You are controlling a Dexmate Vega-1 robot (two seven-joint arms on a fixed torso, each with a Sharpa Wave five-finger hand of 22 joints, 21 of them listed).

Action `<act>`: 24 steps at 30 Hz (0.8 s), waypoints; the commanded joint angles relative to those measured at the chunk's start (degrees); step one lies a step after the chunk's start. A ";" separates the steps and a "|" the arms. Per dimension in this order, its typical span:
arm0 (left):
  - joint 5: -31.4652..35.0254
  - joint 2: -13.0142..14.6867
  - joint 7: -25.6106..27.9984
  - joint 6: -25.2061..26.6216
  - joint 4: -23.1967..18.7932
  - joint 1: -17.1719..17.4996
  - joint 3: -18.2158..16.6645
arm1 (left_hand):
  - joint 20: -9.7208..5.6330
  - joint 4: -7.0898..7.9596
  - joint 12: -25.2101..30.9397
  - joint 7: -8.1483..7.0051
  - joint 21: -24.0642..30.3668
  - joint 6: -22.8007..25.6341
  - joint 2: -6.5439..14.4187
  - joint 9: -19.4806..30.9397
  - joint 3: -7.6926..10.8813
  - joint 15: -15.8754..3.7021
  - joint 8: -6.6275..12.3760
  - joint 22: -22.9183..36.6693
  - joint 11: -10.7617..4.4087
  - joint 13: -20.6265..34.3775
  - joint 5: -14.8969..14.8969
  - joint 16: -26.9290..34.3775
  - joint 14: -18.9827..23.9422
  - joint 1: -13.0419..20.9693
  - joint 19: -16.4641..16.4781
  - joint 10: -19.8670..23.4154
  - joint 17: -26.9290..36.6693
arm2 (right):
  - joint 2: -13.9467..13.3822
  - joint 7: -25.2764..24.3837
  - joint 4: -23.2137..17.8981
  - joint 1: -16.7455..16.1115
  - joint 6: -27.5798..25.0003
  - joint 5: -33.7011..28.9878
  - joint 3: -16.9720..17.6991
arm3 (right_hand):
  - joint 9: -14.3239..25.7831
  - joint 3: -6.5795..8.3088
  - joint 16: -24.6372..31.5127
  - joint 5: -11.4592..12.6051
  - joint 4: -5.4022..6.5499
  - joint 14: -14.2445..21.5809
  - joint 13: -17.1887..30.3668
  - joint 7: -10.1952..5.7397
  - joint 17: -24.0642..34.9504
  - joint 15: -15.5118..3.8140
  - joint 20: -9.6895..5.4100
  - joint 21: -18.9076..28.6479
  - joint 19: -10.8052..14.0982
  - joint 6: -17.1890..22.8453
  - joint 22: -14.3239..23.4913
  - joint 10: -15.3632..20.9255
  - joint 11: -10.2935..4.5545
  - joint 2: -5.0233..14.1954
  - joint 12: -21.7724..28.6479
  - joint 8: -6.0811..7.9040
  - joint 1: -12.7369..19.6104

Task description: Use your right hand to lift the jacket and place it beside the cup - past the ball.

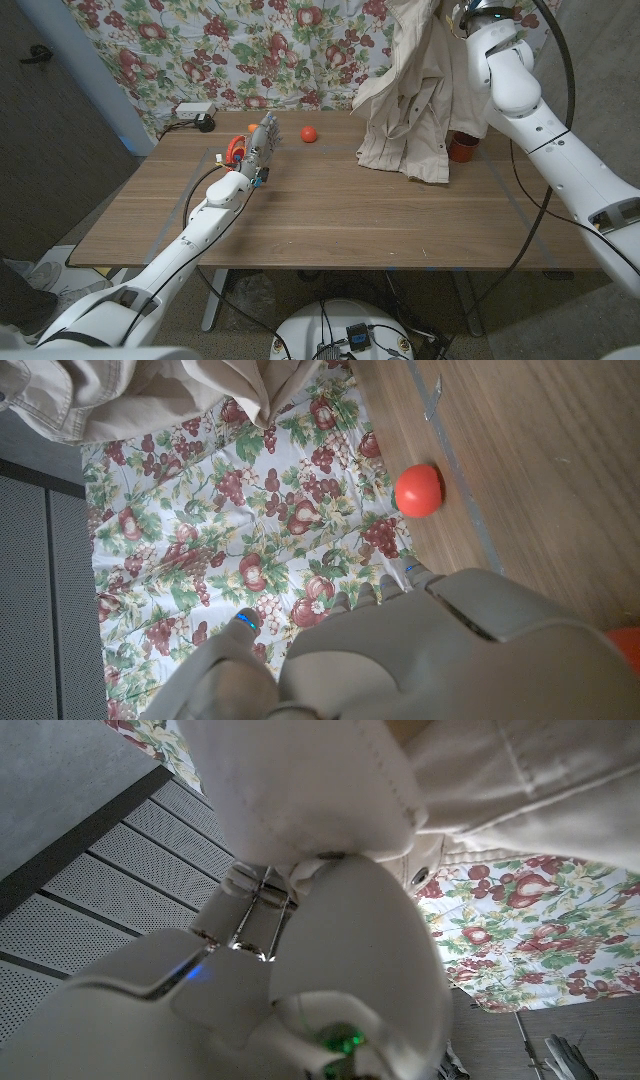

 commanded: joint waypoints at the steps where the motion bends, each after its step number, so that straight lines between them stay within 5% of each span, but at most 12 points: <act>1: 0.35 -0.10 0.31 0.17 -0.26 -0.14 0.27 | -0.01 0.09 -0.01 0.11 -0.02 -12.37 7.18 0.29 -0.20 0.17 -0.02 0.14 0.17 0.33 0.20 0.29 -13.89 0.13 -7.24 -14.13 0.17 | -0.34 -0.68 1.48 0.99 -2.82 -1.37 -0.19 | 0.27 -0.17 -0.31 0.22 0.10 2.49 0.13 1.48 0.14 -7.00 -5.97 0.47 -0.41 2.08 0.09 0.39 -0.04 0.13 -0.35 0.19 0.73; 24: 0.78 -0.26 1.86 0.48 -1.83 0.82 0.32 | -0.05 0.09 -0.01 0.09 -0.07 -12.41 7.18 0.29 -0.22 0.17 -0.03 0.14 0.24 0.33 0.22 0.29 -13.91 0.13 -7.27 -14.18 0.17 | 0.57 -4.64 5.93 3.06 -10.38 -2.34 0.02 | 0.50 -0.38 -0.80 0.28 0.12 2.80 0.23 1.41 0.42 -6.97 -6.00 1.17 -0.70 2.34 -0.18 0.61 -0.05 0.06 -0.53 0.14 0.80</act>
